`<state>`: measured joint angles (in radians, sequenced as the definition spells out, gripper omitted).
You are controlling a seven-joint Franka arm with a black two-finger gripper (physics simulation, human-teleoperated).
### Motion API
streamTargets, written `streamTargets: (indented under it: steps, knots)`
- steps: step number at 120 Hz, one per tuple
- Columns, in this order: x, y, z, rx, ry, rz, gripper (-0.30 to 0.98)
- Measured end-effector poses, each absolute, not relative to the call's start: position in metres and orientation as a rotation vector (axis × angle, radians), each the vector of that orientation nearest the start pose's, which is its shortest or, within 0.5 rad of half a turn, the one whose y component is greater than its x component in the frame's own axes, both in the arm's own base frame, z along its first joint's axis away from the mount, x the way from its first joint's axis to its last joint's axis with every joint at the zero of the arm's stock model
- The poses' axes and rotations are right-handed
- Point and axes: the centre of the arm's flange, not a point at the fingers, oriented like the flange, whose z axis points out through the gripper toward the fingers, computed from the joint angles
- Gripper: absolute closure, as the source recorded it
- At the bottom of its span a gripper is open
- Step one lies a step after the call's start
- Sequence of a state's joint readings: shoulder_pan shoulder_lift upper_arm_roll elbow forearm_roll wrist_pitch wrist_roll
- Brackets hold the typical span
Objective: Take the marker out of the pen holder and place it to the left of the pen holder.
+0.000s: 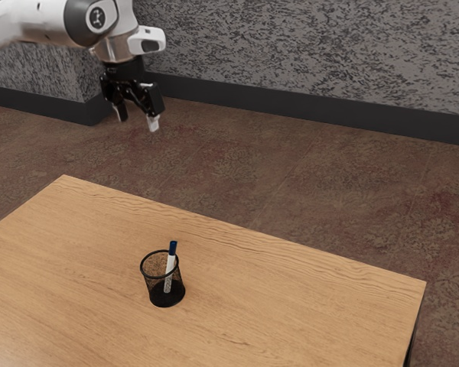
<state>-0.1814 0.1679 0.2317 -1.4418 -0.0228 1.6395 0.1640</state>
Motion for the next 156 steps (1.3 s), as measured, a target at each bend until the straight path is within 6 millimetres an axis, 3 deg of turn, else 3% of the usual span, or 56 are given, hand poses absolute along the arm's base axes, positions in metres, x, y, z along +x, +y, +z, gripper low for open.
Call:
streamTargets:
  steps: [26,35,43,61,102,120,137,156]
  knots:
    - [0.611,0.015,0.598,-3.117,0.177,-0.054,0.00]
    - [0.612,-0.013,0.592,-3.105,0.256,-0.018,0.00]
    - [0.615,-0.040,0.566,-3.084,0.331,0.076,0.00]
    - [0.615,-0.071,0.510,-3.017,0.427,0.271,0.00]
    - [0.589,-0.089,0.414,-2.955,0.473,0.565,0.00]
    - [0.576,-0.104,0.386,-2.939,0.516,0.562,0.00]
    - [0.576,-0.106,0.373,-2.946,0.523,0.520,0.00]
    - [0.578,-0.107,0.344,-2.939,0.523,0.551,0.00]
